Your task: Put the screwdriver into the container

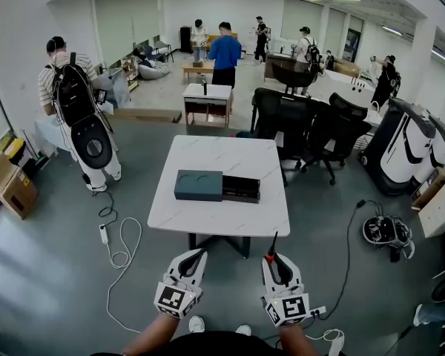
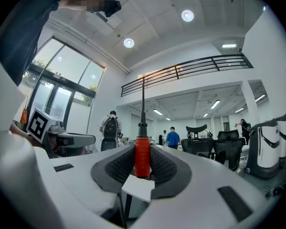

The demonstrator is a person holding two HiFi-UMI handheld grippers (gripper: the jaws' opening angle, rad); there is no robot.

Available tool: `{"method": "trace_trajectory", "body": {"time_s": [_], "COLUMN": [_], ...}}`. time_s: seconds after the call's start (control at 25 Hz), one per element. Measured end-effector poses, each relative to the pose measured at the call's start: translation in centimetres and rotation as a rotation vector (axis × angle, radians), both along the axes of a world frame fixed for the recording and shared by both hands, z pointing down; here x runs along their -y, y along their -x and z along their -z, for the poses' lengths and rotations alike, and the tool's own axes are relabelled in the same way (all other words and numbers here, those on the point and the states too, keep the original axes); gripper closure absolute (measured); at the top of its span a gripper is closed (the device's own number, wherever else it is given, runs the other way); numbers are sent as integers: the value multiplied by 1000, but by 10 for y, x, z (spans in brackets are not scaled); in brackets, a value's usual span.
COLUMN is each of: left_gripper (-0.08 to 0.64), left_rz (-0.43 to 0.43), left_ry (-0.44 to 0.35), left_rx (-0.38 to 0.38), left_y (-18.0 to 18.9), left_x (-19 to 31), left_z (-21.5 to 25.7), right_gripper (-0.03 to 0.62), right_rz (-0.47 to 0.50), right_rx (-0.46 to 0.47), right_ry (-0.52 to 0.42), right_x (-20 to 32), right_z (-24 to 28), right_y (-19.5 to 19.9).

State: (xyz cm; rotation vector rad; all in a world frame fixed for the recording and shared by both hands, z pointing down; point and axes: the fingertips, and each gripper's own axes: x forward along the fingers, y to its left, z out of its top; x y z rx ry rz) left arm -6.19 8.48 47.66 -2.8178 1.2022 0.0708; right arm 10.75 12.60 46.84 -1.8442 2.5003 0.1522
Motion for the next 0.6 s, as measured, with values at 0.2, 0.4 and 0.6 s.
{"method": "trace_trajectory", "body": {"time_s": [0.2, 0.4, 0.6], "left_gripper": [555, 555, 555], "left_rz": [-9, -18, -20], "left_ry": [15, 23, 38], "left_rx": [-7, -15, -11], "left_y": [6, 24, 50], "left_x": [-1, 5, 13], "left_z": [-4, -8, -11], "right_gripper": [483, 482, 482], "right_rz": [20, 28, 12], "right_rx": [1, 4, 36], "right_ry": [4, -7, -11], "right_x": [5, 15, 24], "right_z": [-3, 0, 4], "right_y": [19, 37, 55]}}
